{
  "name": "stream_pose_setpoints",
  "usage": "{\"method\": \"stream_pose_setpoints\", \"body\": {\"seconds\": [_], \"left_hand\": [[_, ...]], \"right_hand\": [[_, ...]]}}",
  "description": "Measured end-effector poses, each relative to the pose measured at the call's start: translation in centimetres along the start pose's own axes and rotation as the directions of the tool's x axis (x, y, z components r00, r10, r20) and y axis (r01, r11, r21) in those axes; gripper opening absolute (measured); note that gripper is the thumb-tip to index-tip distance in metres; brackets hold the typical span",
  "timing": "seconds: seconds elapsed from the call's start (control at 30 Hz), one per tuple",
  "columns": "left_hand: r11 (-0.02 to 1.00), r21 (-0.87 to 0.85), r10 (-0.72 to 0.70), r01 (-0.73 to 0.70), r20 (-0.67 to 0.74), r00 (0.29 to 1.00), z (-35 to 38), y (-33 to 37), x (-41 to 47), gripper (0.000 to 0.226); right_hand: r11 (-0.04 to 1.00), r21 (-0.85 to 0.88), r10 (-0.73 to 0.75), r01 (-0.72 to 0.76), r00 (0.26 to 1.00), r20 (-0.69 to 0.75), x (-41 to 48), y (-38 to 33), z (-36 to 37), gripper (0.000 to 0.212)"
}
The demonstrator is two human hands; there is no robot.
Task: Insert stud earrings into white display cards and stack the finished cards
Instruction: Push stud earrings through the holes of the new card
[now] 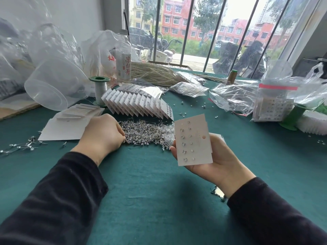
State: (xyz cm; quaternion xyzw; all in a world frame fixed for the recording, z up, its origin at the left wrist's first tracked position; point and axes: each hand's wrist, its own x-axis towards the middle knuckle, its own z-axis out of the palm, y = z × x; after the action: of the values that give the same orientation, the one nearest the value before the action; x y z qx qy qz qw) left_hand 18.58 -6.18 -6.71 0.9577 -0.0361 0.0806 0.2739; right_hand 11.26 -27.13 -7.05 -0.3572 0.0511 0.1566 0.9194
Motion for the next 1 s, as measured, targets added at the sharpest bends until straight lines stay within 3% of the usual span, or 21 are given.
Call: {"method": "stream_pose_setpoints", "body": {"seconds": [0.17, 0.23, 0.3, 0.47, 0.63, 0.87, 1.0], "left_hand": [[0.995, -0.082, 0.04, -0.052, -0.14, 0.989, -0.3, 0.2, -0.1, 0.014], [0.947, -0.308, 0.083, -0.09, -0.035, 0.996, -0.5, 1.1, -0.7, 0.012], [0.83, -0.553, 0.18, -0.075, 0.138, 0.974, -0.6, 2.4, -1.6, 0.01], [0.576, -0.815, 0.281, 0.067, 0.274, 0.92, -0.5, 4.2, -3.1, 0.002], [0.42, -0.887, 0.242, 0.193, 0.314, 0.918, -0.4, 4.7, -3.3, 0.022], [0.434, -0.874, 0.17, 0.219, 0.318, 0.933, 0.2, 5.1, -3.4, 0.008], [0.412, -0.885, 0.132, 0.217, 0.294, 0.947, 0.2, 5.0, -3.4, 0.015]], "right_hand": [[1.0, 0.008, 0.004, -0.004, 1.0, 0.008, 0.0, 0.0, 0.1, 0.027], [1.0, -0.014, 0.014, -0.014, 1.0, 0.017, 0.0, 0.1, 0.1, 0.026], [0.999, -0.039, 0.034, -0.033, 0.999, 0.015, 0.1, 0.3, 0.1, 0.021], [0.994, -0.095, 0.054, -0.054, 0.999, 0.0, 0.5, 0.5, -0.2, 0.024], [0.993, -0.113, 0.051, -0.045, 0.997, 0.049, 0.7, 0.7, -0.4, 0.026], [0.991, -0.134, 0.043, -0.031, 0.995, 0.092, 1.0, 0.9, -0.4, 0.034], [0.988, -0.148, 0.048, -0.034, 0.995, 0.093, 1.0, 1.0, -0.3, 0.036]]}}
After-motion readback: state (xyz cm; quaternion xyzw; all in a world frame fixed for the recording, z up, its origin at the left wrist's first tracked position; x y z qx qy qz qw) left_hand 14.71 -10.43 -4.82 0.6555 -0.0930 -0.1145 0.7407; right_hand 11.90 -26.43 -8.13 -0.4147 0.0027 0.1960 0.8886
